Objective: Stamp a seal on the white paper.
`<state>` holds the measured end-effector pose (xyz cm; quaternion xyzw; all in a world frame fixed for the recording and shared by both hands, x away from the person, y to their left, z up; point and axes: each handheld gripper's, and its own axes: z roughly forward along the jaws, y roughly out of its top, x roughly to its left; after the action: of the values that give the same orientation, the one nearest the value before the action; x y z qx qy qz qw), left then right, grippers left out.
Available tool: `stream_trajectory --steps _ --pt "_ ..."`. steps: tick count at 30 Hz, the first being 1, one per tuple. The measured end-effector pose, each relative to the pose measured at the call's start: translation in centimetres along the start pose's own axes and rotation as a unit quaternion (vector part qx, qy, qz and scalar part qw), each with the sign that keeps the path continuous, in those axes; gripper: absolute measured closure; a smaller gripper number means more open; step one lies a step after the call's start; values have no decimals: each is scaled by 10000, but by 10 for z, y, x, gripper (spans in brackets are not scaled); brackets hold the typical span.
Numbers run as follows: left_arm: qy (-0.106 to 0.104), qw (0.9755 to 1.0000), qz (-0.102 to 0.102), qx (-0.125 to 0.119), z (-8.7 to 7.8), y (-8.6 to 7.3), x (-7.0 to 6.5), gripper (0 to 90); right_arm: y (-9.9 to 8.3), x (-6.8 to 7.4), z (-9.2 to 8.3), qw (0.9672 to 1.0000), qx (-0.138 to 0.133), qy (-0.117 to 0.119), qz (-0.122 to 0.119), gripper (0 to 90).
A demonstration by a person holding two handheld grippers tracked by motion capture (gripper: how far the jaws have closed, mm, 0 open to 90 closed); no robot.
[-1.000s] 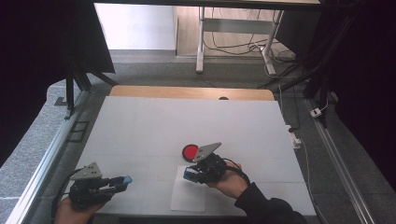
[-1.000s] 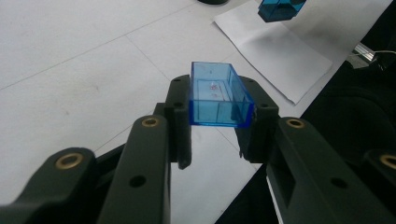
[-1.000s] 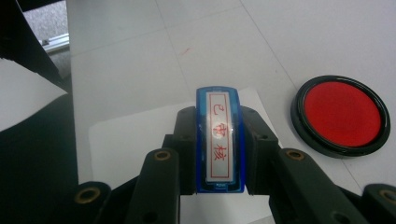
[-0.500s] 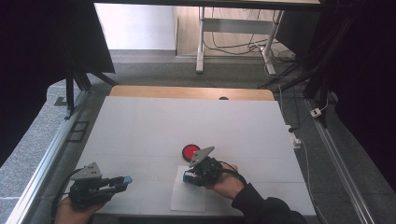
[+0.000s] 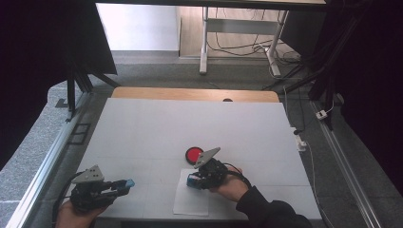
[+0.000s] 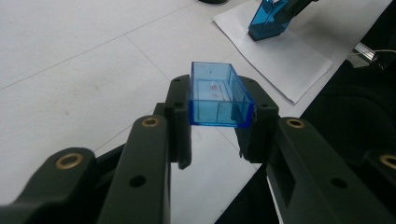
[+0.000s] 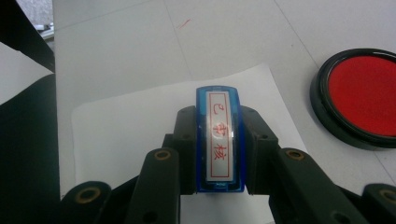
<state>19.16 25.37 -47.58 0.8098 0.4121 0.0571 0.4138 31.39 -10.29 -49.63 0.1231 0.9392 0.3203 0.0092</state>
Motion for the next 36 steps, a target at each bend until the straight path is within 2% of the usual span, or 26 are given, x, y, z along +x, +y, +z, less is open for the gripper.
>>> stream_trajectory --steps 2,5,15,18,21,29,36 --pt "1 10000 0 0 0 0 0 683 -1 -1 0 10000 -28 38 45 714" --pt "-1 10000 0 1 0 0 0 683 0 1 0 10000 -15 -11 -14 714" --pt "5 10000 10 3 0 0 0 682 1 18 1 9976 59 -448 -517 714" --pt "6 10000 9 3 0 0 0 683 1 20 1 9964 52 -503 -683 714" --pt "3 10000 10 4 0 0 0 683 1 19 1 9972 62 -488 -567 714" --pt "7 10000 8 13 0 0 0 683 -2 7 1 9997 -79 -164 -184 713" --pt "10 10000 9 17 0 0 0 683 -6 -5 1 9994 -226 150 217 714"
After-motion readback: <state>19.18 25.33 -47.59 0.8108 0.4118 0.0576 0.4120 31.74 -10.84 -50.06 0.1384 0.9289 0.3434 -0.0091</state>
